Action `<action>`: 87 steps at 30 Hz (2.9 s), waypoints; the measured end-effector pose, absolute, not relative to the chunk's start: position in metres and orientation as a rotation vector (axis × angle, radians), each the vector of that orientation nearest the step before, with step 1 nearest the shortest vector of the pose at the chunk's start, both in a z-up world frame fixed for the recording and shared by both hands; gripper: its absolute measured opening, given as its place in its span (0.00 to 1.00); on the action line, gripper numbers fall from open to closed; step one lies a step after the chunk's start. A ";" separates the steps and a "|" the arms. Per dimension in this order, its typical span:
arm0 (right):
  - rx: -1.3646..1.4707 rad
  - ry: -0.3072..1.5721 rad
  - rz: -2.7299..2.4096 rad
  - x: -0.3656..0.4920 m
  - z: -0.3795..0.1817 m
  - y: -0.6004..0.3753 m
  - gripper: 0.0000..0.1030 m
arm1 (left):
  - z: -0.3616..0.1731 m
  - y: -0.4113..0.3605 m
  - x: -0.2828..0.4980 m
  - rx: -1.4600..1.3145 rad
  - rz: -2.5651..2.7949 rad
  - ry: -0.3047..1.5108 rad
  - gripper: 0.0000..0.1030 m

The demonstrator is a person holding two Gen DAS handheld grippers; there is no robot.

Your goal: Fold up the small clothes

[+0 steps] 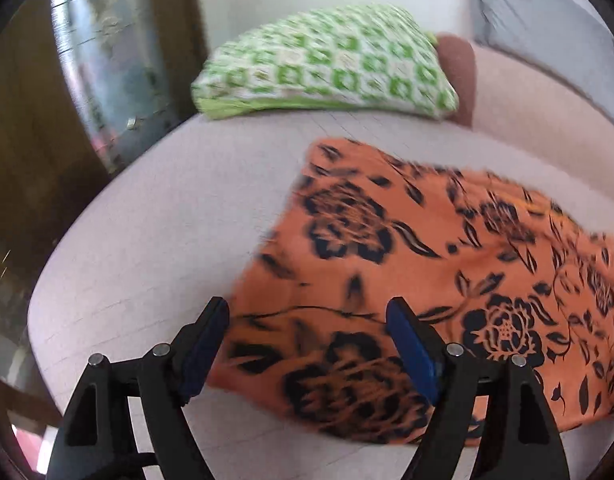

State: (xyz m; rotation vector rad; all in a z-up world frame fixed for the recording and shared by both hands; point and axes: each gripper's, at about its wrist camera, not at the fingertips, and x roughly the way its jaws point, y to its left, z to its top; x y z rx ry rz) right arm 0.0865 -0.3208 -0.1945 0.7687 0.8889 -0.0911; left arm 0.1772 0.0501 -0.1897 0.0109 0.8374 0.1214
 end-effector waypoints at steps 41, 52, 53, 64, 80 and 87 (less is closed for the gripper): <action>0.675 0.855 0.182 0.136 -0.188 -0.199 0.72 | -0.172 0.079 0.180 0.027 0.121 0.741 0.81; 0.627 0.965 0.209 0.157 -0.210 -0.179 0.73 | -0.198 0.068 0.203 0.061 0.130 0.866 0.81; 0.618 0.954 0.213 0.156 -0.206 -0.178 0.73 | -0.202 0.072 0.204 0.038 0.136 0.899 0.81; 0.739 0.906 0.207 0.143 -0.198 -0.218 0.73 | -0.219 0.131 0.140 -0.605 -0.008 1.019 0.80; 0.720 0.860 0.244 0.145 -0.196 -0.233 0.56 | -0.237 0.093 0.183 -0.612 0.008 0.915 0.20; 0.613 1.010 0.329 0.168 -0.223 -0.191 0.48 | -0.201 0.072 0.171 -0.444 -0.051 0.807 0.17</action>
